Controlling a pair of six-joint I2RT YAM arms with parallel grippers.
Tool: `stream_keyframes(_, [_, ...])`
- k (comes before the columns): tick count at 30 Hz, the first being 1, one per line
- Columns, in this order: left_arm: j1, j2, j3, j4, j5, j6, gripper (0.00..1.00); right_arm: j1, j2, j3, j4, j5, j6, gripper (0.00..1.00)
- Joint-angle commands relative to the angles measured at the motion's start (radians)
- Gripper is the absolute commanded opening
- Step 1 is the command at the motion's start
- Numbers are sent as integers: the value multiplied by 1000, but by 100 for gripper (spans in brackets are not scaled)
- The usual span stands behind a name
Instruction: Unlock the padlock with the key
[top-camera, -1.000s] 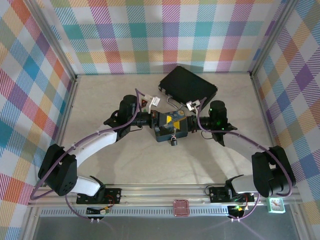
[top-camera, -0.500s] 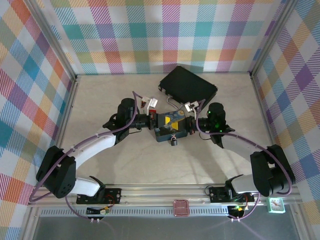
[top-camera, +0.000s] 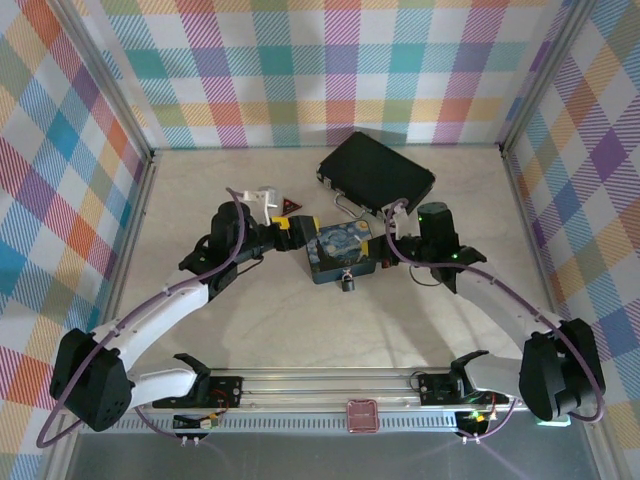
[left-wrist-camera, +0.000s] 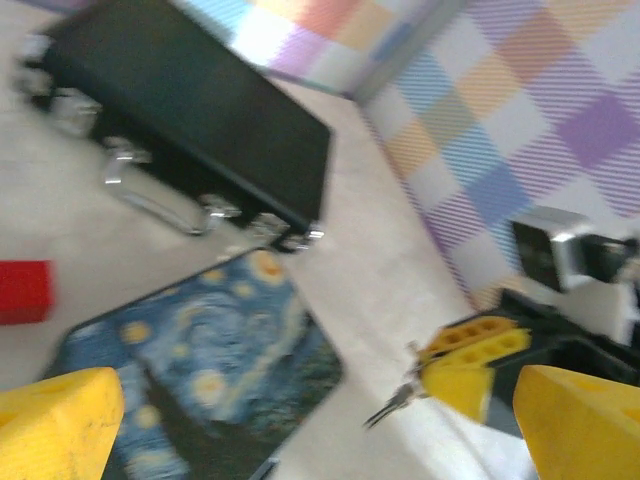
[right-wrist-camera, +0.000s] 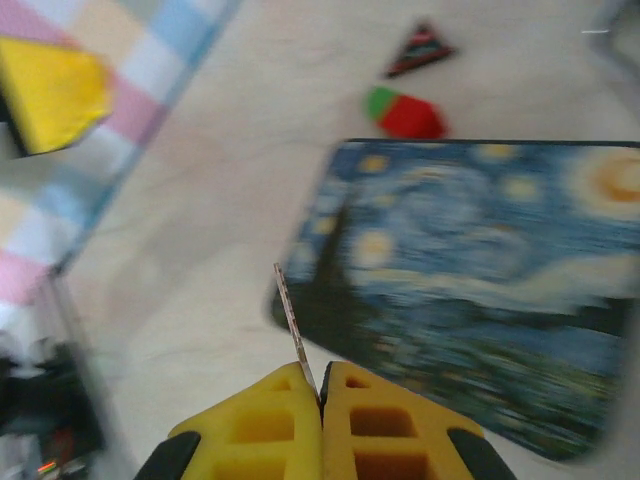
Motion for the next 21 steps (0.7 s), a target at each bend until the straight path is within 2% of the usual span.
stream_keyframes(1, [3, -5, -22, -190, -294, -11, 100, -21, 45, 90, -199, 409, -101, 0])
stream_keyframes(5, [3, -32, -86, -183, -348, -42, 100, -33, 154, 169, -209, 523, -106, 0])
stream_keyframes(11, [4, -93, -164, -178, -367, -66, 100, -32, 349, 265, -168, 503, -97, 0])
stream_keyframes(18, [-5, -153, -318, -48, -120, -125, 100, -3, 455, 321, -174, 450, -88, 0])
stream_keyframes(21, [-38, -170, -356, -61, -73, -117, 100, 46, 481, 337, -171, 436, -72, 0])
